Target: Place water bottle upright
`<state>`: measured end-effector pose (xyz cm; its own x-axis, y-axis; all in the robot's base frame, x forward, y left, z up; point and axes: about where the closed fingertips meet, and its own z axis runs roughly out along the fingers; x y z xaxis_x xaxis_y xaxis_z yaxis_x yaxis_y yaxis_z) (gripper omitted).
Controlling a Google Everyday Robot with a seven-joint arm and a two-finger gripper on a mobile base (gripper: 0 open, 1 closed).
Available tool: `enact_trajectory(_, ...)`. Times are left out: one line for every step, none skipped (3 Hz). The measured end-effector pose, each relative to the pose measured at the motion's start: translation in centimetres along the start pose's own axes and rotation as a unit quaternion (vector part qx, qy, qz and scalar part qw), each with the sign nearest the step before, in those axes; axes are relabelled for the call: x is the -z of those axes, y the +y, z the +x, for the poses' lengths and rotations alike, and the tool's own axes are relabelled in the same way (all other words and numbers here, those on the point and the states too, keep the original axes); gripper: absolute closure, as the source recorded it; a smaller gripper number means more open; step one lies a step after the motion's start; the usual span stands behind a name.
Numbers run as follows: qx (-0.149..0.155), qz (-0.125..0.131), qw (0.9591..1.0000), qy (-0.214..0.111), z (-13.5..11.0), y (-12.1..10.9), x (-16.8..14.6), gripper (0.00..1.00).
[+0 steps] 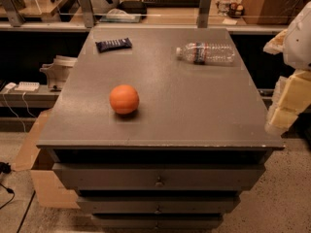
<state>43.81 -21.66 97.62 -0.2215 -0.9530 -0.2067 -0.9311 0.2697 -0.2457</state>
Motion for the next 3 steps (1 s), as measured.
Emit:
enact_trajectory(0.0, 0.0, 1.0, 0.0, 0.0, 0.0, 0.0, 0.0)
enact_trajectory(0.018, 0.0, 0.9998, -0.011, -1.4, -2.9, -0.5, 0.0)
enact_trajectory(0.051, 0.007, 0.9981, -0.034, -5.6, -9.2, -2.3, 0.0)
